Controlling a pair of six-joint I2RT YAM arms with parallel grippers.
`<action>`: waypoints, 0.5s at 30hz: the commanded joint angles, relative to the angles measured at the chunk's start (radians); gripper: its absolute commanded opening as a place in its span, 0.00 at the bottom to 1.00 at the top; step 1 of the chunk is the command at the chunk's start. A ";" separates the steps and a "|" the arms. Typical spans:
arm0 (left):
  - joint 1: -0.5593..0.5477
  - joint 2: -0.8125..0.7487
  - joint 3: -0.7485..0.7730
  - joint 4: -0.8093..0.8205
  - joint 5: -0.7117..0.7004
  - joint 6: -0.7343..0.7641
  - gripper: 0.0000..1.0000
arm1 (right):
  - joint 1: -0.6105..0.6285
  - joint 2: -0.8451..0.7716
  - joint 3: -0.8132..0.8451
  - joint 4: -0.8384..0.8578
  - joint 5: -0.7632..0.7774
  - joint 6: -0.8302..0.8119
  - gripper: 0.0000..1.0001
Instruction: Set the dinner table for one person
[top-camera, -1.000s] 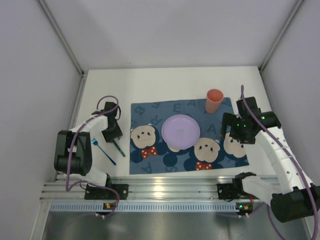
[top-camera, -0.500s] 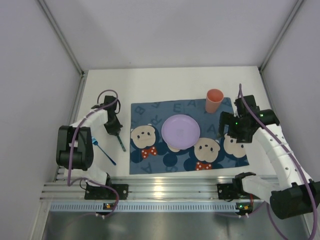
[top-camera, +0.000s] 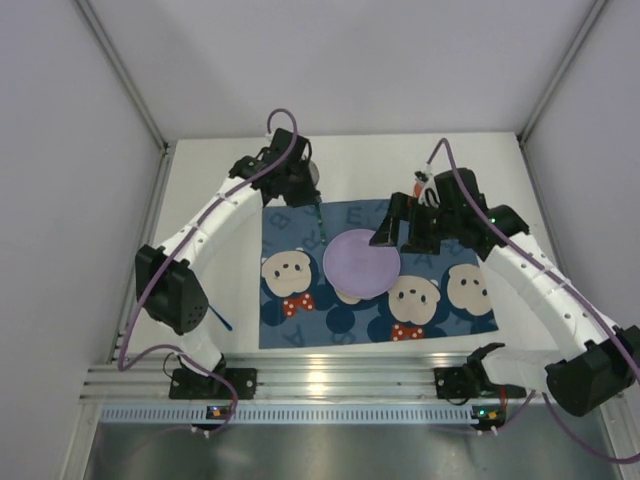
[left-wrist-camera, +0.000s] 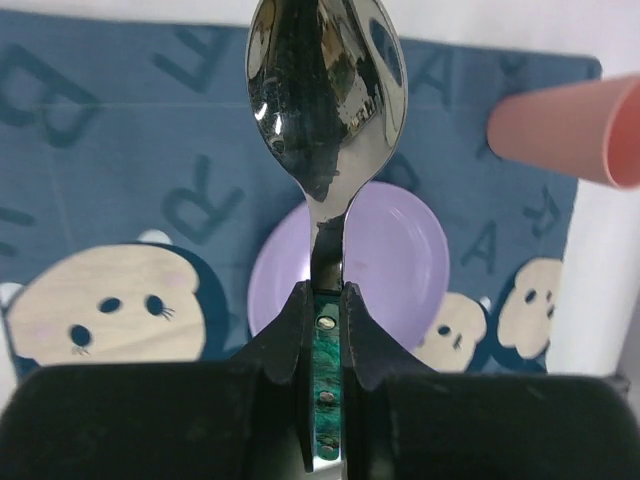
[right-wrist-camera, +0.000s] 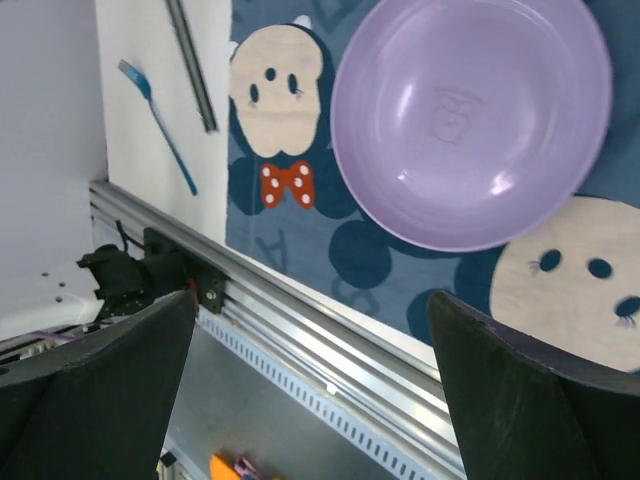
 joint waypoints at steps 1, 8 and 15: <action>-0.057 0.034 0.099 -0.068 0.070 -0.063 0.00 | 0.085 0.055 0.078 0.164 -0.010 0.074 1.00; -0.128 0.042 0.136 -0.062 0.095 -0.084 0.00 | 0.200 0.181 0.133 0.170 0.107 0.049 0.98; -0.165 0.036 0.124 -0.064 0.089 -0.073 0.00 | 0.278 0.282 0.144 0.198 0.177 0.068 0.80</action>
